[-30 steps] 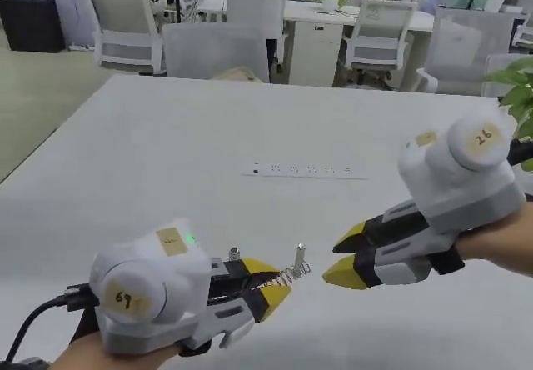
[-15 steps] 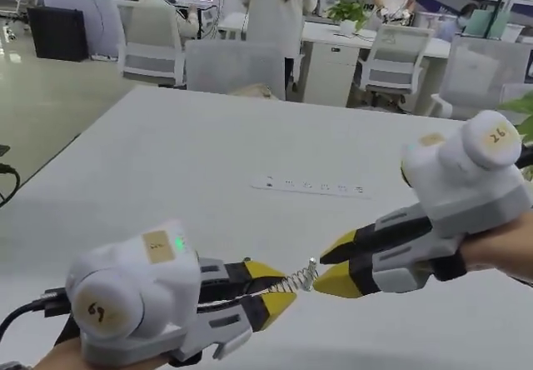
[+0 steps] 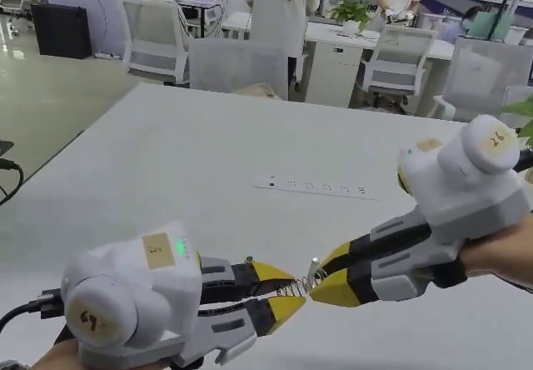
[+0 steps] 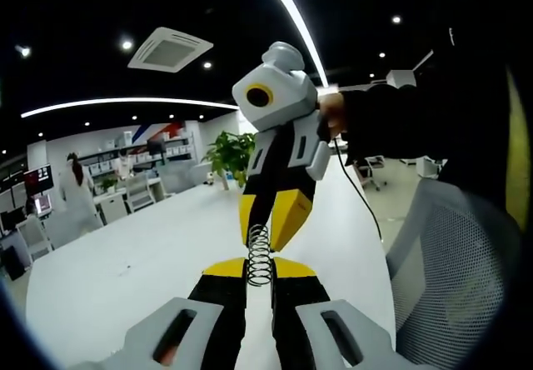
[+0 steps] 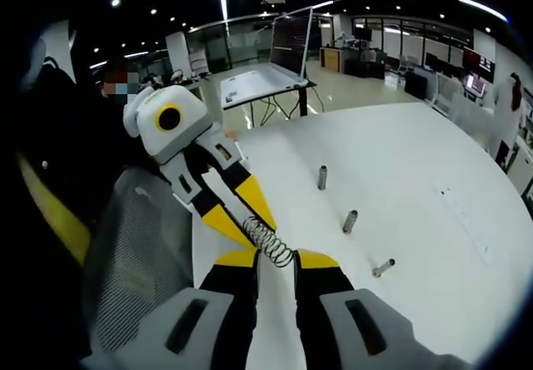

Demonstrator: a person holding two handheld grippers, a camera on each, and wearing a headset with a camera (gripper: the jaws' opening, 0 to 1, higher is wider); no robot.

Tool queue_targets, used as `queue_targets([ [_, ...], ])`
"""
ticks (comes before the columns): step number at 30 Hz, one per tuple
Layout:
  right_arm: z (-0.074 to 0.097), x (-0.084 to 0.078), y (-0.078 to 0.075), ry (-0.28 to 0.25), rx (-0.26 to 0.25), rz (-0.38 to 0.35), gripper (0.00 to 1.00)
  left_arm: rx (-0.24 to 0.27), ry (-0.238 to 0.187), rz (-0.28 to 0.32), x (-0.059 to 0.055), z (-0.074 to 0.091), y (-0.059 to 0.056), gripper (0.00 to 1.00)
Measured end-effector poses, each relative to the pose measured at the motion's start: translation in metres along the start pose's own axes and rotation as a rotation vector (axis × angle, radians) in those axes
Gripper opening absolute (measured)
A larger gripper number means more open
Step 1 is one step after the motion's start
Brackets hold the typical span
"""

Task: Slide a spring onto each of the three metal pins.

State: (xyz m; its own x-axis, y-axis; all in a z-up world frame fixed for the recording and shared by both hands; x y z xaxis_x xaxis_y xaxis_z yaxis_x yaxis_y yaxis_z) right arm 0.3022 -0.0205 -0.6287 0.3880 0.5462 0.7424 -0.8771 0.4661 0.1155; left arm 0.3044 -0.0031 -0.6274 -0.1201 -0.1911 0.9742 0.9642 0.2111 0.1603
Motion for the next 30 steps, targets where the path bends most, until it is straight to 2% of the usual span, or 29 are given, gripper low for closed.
queue_targets([
  [8,0.003,0.005,0.003,0.008,-0.001,0.011,0.12,0.002,0.007,-0.002,-0.002,-0.001,0.000,0.03],
  [17,0.005,0.016,0.008,0.025,-0.004,0.062,0.11,0.007,0.009,0.007,-0.002,-0.001,0.001,0.03],
  [25,0.002,0.026,0.016,0.065,0.021,0.123,0.09,0.006,0.006,0.008,-0.001,-0.001,0.000,0.03],
  [30,-0.003,0.026,0.015,0.105,0.026,0.153,0.10,0.012,-0.009,0.016,0.002,0.000,0.002,0.03],
])
Point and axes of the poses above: the centre of the closed fingertips' face, and the gripper's own axes: z roughly backward along the fingers, y roughly to its left, x roughly out of its top, the point moved 1 cm from there along z, roughly backward along the fingers, and after that the axes turned 1 degree about z, right-handed, at the moved point
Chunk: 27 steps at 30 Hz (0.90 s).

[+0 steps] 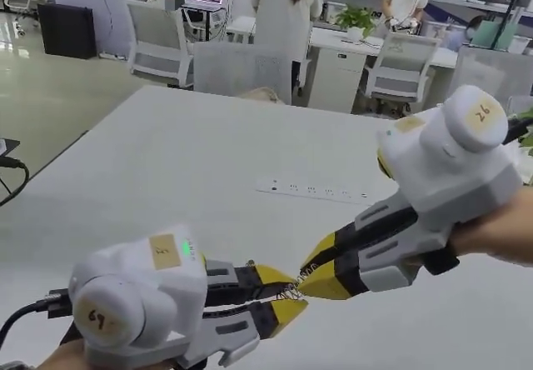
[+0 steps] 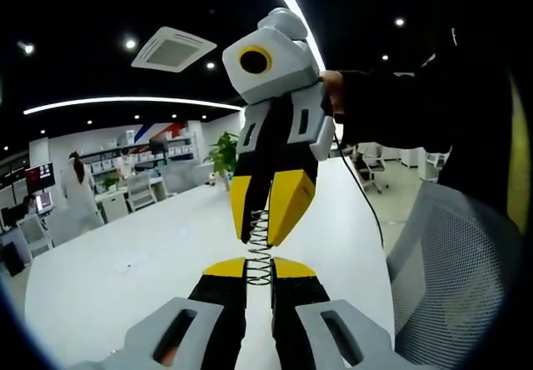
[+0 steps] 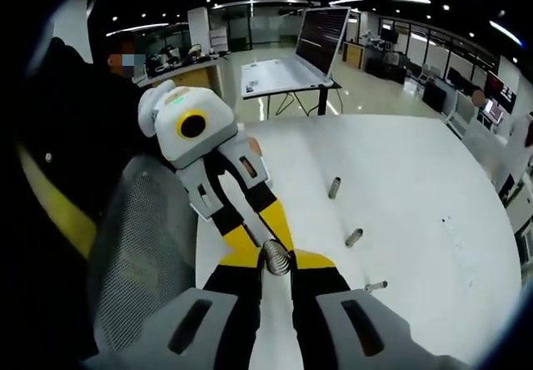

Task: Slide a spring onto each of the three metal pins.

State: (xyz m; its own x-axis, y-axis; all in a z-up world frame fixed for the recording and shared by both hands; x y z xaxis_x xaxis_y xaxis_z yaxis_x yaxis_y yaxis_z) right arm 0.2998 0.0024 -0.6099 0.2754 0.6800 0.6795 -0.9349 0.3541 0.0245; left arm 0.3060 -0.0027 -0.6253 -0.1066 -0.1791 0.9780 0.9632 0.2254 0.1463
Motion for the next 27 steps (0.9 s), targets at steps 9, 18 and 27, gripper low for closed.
queue_targets([
  [9,-0.0064,0.0019,-0.0015,0.053,0.023,0.036,0.10,0.008,-0.015,0.013,0.0009,0.0022,0.0046,0.03],
  [18,-0.0076,0.0057,-0.0008,0.074,0.041,0.049,0.09,0.011,-0.022,0.028,0.0021,0.0012,0.0051,0.03],
  [27,-0.0079,0.0058,-0.0019,0.143,0.046,0.074,0.09,0.017,-0.028,0.032,0.0033,0.0005,0.0063,0.03],
])
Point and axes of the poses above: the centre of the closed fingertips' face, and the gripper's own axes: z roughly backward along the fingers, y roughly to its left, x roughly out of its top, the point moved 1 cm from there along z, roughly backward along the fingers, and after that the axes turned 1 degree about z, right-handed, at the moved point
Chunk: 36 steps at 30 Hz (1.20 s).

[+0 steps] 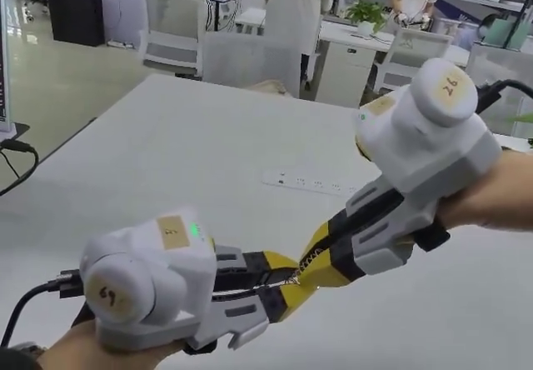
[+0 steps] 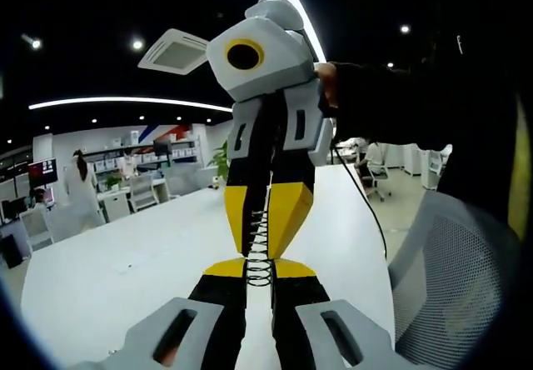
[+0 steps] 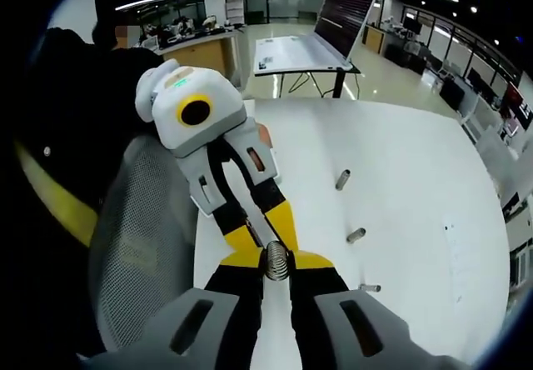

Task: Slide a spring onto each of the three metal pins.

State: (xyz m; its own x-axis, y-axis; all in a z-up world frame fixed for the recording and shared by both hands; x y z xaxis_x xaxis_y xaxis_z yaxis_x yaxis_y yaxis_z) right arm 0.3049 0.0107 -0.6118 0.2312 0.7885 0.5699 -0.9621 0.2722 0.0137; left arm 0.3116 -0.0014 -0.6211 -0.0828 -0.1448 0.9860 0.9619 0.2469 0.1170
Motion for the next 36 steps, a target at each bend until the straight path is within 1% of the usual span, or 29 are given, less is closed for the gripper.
queue_targets([
  [3,0.001,0.001,-0.002,0.015,0.003,0.010,0.08,0.009,-0.005,0.003,0.001,0.001,0.002,0.03],
  [8,0.001,0.004,-0.002,0.036,0.005,0.024,0.08,0.012,-0.011,0.016,0.002,0.001,0.003,0.03],
  [11,0.002,0.005,-0.002,0.057,0.009,0.029,0.08,0.013,-0.016,0.015,0.003,0.001,0.003,0.03],
  [14,0.003,0.004,-0.001,0.090,0.014,0.041,0.08,0.011,-0.020,0.014,0.004,-0.001,0.002,0.03],
  [19,0.003,0.003,-0.001,0.121,0.020,0.058,0.08,0.011,-0.011,0.014,0.003,-0.002,0.002,0.04],
  [20,0.003,0.003,-0.001,0.126,0.020,0.062,0.08,0.012,-0.002,0.013,0.002,-0.002,0.002,0.04],
  [24,0.003,0.003,-0.002,0.144,0.019,0.077,0.08,0.006,0.013,0.025,-0.002,-0.002,0.001,0.09],
  [27,0.004,0.001,-0.004,0.158,0.019,0.082,0.08,0.001,0.017,0.023,-0.003,-0.002,0.000,0.10],
  [33,0.004,-0.003,-0.006,0.172,0.022,0.086,0.08,-0.005,0.031,0.066,-0.007,-0.003,0.001,0.18],
  [36,0.005,-0.004,-0.009,0.174,0.021,0.085,0.08,-0.012,0.040,0.088,-0.009,-0.003,0.001,0.24],
])
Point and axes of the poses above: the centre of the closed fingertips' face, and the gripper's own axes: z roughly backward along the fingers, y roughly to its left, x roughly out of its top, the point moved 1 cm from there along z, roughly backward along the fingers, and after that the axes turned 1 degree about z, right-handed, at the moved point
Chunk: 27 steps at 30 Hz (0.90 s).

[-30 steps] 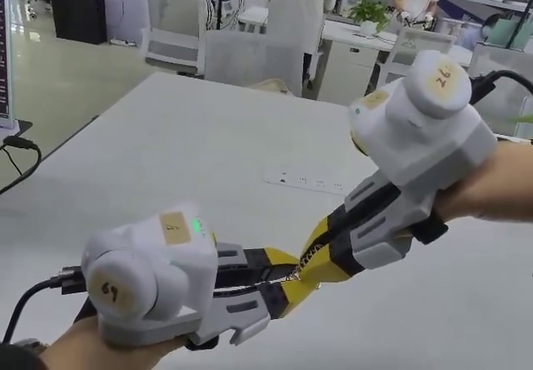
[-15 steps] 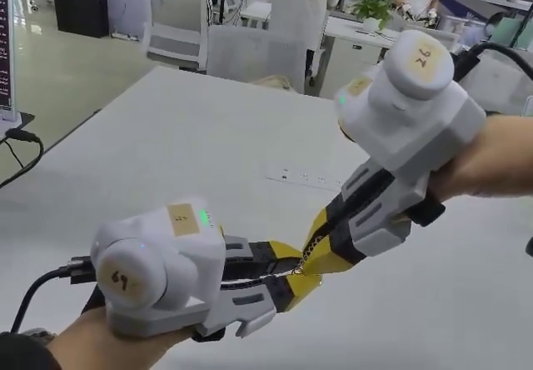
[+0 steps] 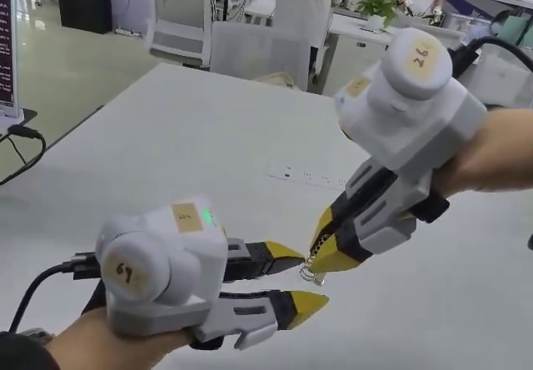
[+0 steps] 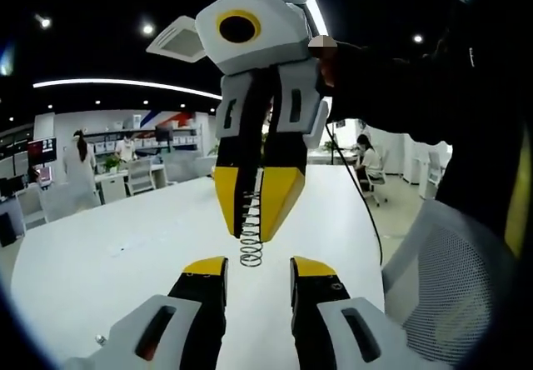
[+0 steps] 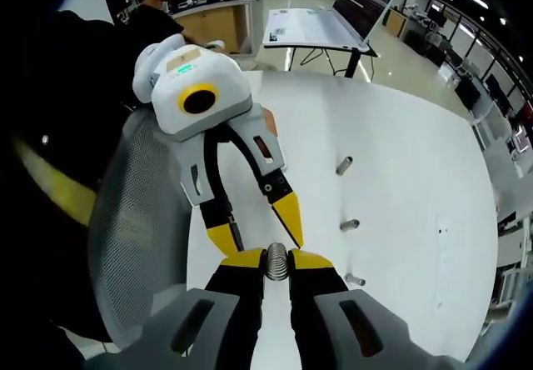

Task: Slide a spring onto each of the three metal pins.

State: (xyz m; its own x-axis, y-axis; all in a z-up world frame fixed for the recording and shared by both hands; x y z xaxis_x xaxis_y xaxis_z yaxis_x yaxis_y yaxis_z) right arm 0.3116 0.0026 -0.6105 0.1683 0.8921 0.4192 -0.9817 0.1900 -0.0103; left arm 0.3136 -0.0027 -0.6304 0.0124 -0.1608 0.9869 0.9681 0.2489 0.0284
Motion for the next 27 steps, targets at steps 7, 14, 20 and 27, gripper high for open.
queue_targets([
  [7,0.000,-0.002,-0.004,0.002,-0.003,-0.003,0.08,-0.016,0.050,0.017,-0.013,0.000,-0.001,0.35],
  [14,-0.001,-0.006,-0.009,0.008,-0.010,-0.006,0.08,0.005,0.061,0.031,-0.017,0.003,0.004,0.43],
  [20,0.000,-0.009,-0.015,0.005,-0.016,-0.014,0.08,0.023,0.090,0.031,-0.029,0.013,0.009,0.47],
  [27,-0.002,-0.015,-0.026,0.011,-0.025,-0.024,0.08,0.059,0.115,0.052,-0.051,0.031,0.019,0.50],
])
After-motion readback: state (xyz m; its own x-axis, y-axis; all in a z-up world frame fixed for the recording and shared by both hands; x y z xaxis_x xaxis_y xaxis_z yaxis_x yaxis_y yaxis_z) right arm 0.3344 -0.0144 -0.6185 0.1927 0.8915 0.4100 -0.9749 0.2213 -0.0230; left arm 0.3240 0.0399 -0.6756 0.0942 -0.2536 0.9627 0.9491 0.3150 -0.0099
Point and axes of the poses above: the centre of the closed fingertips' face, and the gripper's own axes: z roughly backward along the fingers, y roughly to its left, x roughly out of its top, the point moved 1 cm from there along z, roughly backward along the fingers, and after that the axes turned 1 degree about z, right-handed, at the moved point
